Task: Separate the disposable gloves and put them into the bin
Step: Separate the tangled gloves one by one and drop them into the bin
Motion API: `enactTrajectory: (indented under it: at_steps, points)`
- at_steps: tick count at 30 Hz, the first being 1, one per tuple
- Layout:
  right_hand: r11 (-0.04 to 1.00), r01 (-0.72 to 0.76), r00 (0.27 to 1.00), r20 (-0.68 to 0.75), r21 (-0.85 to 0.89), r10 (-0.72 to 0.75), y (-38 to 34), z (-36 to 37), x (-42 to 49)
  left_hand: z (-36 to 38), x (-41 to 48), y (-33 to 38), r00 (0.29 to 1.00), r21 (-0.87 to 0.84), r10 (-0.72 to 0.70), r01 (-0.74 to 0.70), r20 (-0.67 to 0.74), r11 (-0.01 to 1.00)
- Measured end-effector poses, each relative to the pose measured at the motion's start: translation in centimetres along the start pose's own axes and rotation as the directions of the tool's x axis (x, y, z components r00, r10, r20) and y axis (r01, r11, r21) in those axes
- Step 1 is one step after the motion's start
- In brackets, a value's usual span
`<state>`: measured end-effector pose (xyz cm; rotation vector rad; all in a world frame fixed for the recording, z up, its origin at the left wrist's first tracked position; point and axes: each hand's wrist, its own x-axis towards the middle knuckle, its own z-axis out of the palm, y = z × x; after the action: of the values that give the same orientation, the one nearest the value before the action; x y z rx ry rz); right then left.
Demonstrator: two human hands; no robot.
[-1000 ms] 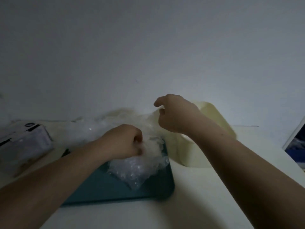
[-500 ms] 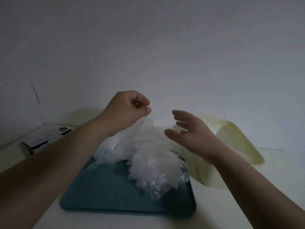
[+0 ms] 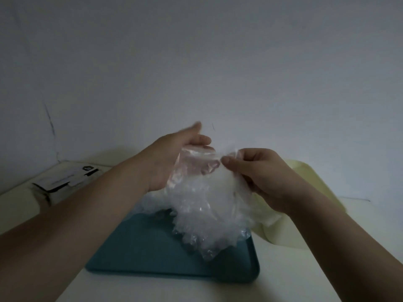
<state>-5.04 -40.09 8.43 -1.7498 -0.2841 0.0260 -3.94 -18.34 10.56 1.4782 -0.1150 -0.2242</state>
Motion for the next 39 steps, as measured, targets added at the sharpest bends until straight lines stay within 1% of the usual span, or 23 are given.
enactTrajectory:
  at_steps: [2,3,5,8,11,12,14,15,16,18,19,20,21,23,24,25,26,27,29,31,34,37,39]
  points:
    - [0.999,-0.026,0.992,-0.123,0.045,0.031,0.4,-0.4,-0.1,-0.7,-0.2,-0.5,0.995,-0.120,-0.072,0.080,0.065,0.990]
    - [0.998,-0.029,0.986,-0.162,0.062,0.038,0.7,-0.5,-0.1,-0.9,-0.2,-1.0,0.990,-0.136,-0.059,0.077,0.127,0.988]
    - [0.995,-0.030,0.977,-0.210,0.094,0.049,1.6,-0.2,-0.2,-0.9,0.0,-2.4,0.981,-0.059,-0.007,0.019,0.193,0.998]
    - [0.991,-0.085,0.969,-0.222,0.100,0.105,2.4,0.0,-0.9,-0.5,0.4,-3.3,0.994,0.011,0.088,-0.089,0.063,0.996]
    - [0.985,-0.159,0.950,-0.262,0.074,0.173,3.4,-0.8,-1.6,-1.6,0.0,-2.2,0.993,-0.006,0.106,-0.106,0.042,0.994]
    - [0.989,-0.145,0.936,-0.325,-0.002,0.136,3.7,-1.1,-1.9,-2.2,-0.5,-1.7,0.994,0.030,0.083,-0.085,0.066,0.996]
    - [0.978,-0.046,0.899,-0.436,-0.203,-0.048,3.5,-1.5,-2.4,-3.0,-1.2,-1.0,0.984,0.158,0.014,-0.043,0.179,0.987]
    - [0.970,0.033,0.907,-0.400,-0.243,-0.131,3.0,-1.4,-2.8,-3.0,-1.4,-0.9,0.966,0.223,-0.017,-0.043,0.259,0.974]
    - [0.971,0.088,0.945,-0.291,-0.224,-0.153,2.1,-1.2,-3.0,-2.5,-1.5,-0.9,0.941,0.279,-0.041,-0.058,0.336,0.959]
    - [0.988,0.068,0.998,-0.001,-0.141,-0.069,0.8,-0.4,-3.2,-1.1,-1.5,-1.2,0.908,0.330,-0.050,-0.099,0.415,0.939]
    - [0.992,0.029,0.994,0.105,-0.119,-0.016,0.4,0.1,-3.2,-0.2,-1.2,-1.3,0.910,0.329,-0.023,-0.126,0.414,0.936]
    - [0.995,0.012,0.986,0.166,-0.100,0.005,0.2,0.5,-3.2,0.7,-1.0,-1.3,0.915,0.315,0.014,-0.154,0.404,0.937]
    - [0.995,0.016,0.984,0.176,-0.094,0.001,0.2,0.9,-3.2,1.5,-0.7,-1.2,0.927,0.287,0.055,-0.171,0.371,0.942]
    - [0.993,-0.002,0.996,0.090,-0.115,0.012,0.7,0.9,-3.1,2.3,0.3,-1.6,0.971,0.241,0.123,-0.172,0.207,0.955]
    - [0.991,-0.037,0.999,0.028,-0.130,0.041,1.1,0.6,-3.3,2.3,0.9,-2.3,0.981,0.278,0.162,-0.185,0.104,0.943]
    - [0.988,-0.071,0.997,-0.021,-0.137,0.068,1.5,0.2,-3.4,2.1,1.5,-3.2,0.977,0.385,0.214,-0.207,0.024,0.900]
    - [0.987,-0.097,0.994,-0.055,-0.129,0.091,1.8,-0.2,-3.5,1.7,2.2,-4.4,0.964,0.532,0.266,-0.227,0.003,0.816]
    - [0.985,-0.116,0.991,-0.075,-0.125,0.107,2.2,-0.5,-3.6,1.3,2.8,-5.7,0.961,0.667,0.274,-0.231,0.042,0.709]
    - [0.977,-0.120,0.991,-0.082,-0.174,0.107,2.8,-1.0,-3.8,0.6,3.7,-8.3,0.977,0.836,0.141,-0.211,0.161,0.507]
    - [0.960,-0.113,0.993,-0.066,-0.257,0.099,3.1,-1.1,-4.1,0.2,4.4,-10.0,0.984,0.884,0.047,-0.174,0.170,0.434]
    - [0.948,-0.099,0.995,-0.032,-0.302,0.094,3.8,-1.1,-4.4,-0.3,4.9,-11.1,0.984,0.876,0.091,-0.176,0.151,0.449]
    - [0.940,-0.103,0.994,0.001,-0.326,0.109,4.4,-1.1,-4.6,-1.2,5.1,-10.7,0.981,0.785,0.139,-0.192,0.135,0.589]
    - [0.938,-0.095,0.990,0.070,-0.334,0.125,4.7,-1.1,-4.7,-1.7,4.9,-9.7,0.985,0.720,0.146,-0.166,0.091,0.674]
